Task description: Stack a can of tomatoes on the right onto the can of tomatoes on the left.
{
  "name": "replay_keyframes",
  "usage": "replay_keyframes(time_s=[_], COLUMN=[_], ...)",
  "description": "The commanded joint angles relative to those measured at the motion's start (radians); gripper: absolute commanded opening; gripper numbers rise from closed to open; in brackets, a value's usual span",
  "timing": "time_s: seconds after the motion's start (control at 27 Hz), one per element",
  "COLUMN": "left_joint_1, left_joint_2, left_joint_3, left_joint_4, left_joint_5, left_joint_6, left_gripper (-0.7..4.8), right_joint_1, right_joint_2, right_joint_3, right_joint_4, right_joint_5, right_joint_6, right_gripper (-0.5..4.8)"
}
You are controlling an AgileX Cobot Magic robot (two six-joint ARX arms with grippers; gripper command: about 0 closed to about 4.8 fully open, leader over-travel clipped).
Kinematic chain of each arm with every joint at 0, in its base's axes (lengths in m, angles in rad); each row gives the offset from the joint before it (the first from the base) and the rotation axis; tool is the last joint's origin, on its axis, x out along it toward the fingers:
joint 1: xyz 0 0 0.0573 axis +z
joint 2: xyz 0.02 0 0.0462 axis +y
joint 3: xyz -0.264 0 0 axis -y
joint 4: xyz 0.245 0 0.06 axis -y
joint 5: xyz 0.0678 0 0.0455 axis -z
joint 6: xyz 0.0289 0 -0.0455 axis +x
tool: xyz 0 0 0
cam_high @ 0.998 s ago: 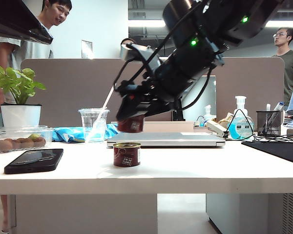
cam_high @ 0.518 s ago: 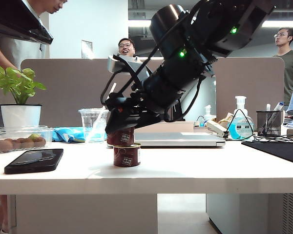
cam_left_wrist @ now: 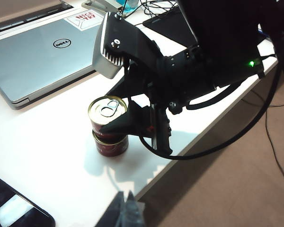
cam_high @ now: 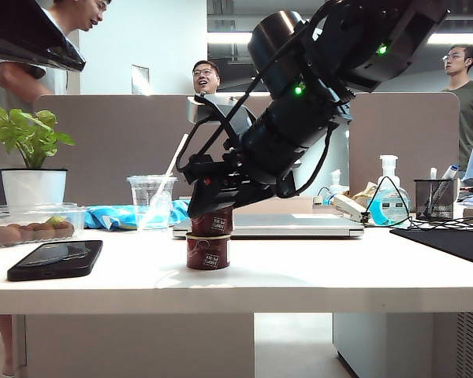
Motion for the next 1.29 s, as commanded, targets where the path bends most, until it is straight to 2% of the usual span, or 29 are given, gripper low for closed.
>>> replay_keyframes(time_s=[0.04, 0.22, 0.3, 0.33, 0.41, 0.74, 0.85, 1.0, 1.04, 1.15, 1.18, 1.29], left_joint_1=[0.0, -0.001, 0.0, -0.001, 0.0, 0.0, 0.0, 0.0, 0.0, 0.0, 0.0, 0.0], left_joint_2=[-0.001, -0.001, -0.001, -0.001, -0.001, -0.001, -0.001, -0.001, -0.001, -0.001, -0.001, -0.001], left_joint_3=[0.002, 0.002, 0.002, 0.002, 0.002, 0.002, 0.002, 0.002, 0.002, 0.002, 0.002, 0.002], left_joint_4=[0.014, 0.014, 0.014, 0.013, 0.014, 0.014, 0.014, 0.014, 0.015, 0.034, 0.038, 0.054], left_joint_5=[0.002, 0.002, 0.002, 0.002, 0.002, 0.002, 0.002, 0.002, 0.0, -0.027, -0.029, -0.032], left_joint_6=[0.0, 0.0, 0.0, 0.0, 0.0, 0.0, 0.0, 0.0, 0.002, 0.004, 0.004, 0.004], left_gripper=[-0.04, -0.04, -0.04, -0.04, -0.04, -0.04, -0.04, -0.04, -0.04, -0.04, -0.04, -0.04], right_joint_1=[0.002, 0.005, 0.005, 0.005, 0.011, 0.013, 0.013, 0.014, 0.019, 0.034, 0.035, 0.046], right_joint_2=[-0.003, -0.001, 0.008, 0.011, 0.01, -0.063, -0.111, -0.191, -0.224, -0.343, -0.378, -0.488], right_joint_3=[0.003, 0.003, 0.003, 0.003, 0.003, 0.004, 0.005, 0.005, 0.005, 0.005, 0.005, 0.0], right_joint_4=[-0.014, -0.016, -0.017, -0.018, -0.013, -0.01, -0.016, -0.094, -0.129, -0.234, -0.254, -0.301], right_joint_5=[-0.034, -0.034, -0.049, -0.074, -0.071, -0.056, 0.018, 0.045, 0.068, 0.1, 0.095, 0.093], right_joint_6=[0.002, 0.002, 0.002, 0.002, 0.002, 0.001, -0.005, -0.021, -0.021, -0.022, -0.021, -0.02], right_gripper=[1.98, 1.99, 2.48, 3.67, 4.79, 4.79, 4.79, 4.79, 4.49, 0.63, 0.0, -0.06])
